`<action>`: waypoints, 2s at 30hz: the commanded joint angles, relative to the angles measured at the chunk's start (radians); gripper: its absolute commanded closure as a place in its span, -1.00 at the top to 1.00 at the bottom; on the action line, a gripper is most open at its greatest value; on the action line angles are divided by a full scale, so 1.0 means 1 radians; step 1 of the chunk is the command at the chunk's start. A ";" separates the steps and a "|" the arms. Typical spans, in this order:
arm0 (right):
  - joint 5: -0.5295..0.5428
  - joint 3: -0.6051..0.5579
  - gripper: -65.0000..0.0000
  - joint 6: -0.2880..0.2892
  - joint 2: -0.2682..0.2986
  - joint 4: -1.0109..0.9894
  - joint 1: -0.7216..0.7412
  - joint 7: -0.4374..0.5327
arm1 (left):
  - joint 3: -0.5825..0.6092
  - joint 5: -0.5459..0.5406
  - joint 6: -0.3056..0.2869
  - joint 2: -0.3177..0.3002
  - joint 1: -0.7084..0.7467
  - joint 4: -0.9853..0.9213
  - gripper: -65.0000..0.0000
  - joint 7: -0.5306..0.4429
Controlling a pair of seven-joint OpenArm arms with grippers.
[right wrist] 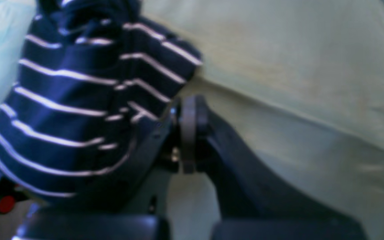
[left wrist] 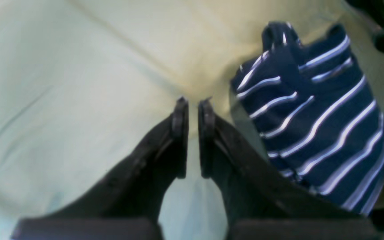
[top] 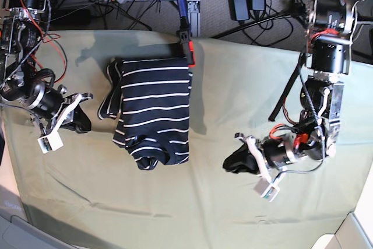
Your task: Fold the T-shirt properly
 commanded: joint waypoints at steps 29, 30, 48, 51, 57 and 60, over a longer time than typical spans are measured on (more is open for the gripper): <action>-0.145 -0.260 -1.00 0.040 -0.078 -0.438 0.278 0.129 | -0.173 -0.036 -0.016 -0.098 0.359 0.146 -0.83 0.000; -0.137 -0.260 -1.00 0.040 -0.077 -0.426 0.277 0.127 | -0.179 -0.036 -0.016 -0.098 0.359 0.146 -0.83 0.001; -0.020 0.119 -1.00 0.040 -0.035 0.034 -0.063 -0.019 | -0.780 -0.216 -0.016 -0.133 0.782 0.563 -0.83 0.094; -0.013 0.206 -1.00 0.039 -0.035 0.094 -0.187 -0.022 | -0.846 -0.215 -0.016 -0.130 0.861 0.572 -0.83 0.094; 0.050 0.394 -1.00 0.040 -0.035 0.179 -0.413 -0.053 | -0.866 -0.178 -0.016 -0.114 1.014 0.569 -0.83 0.094; 0.077 0.438 -1.00 0.040 -0.036 0.183 -0.518 -0.084 | -0.866 -0.152 -0.016 -0.079 1.085 0.562 -0.83 0.093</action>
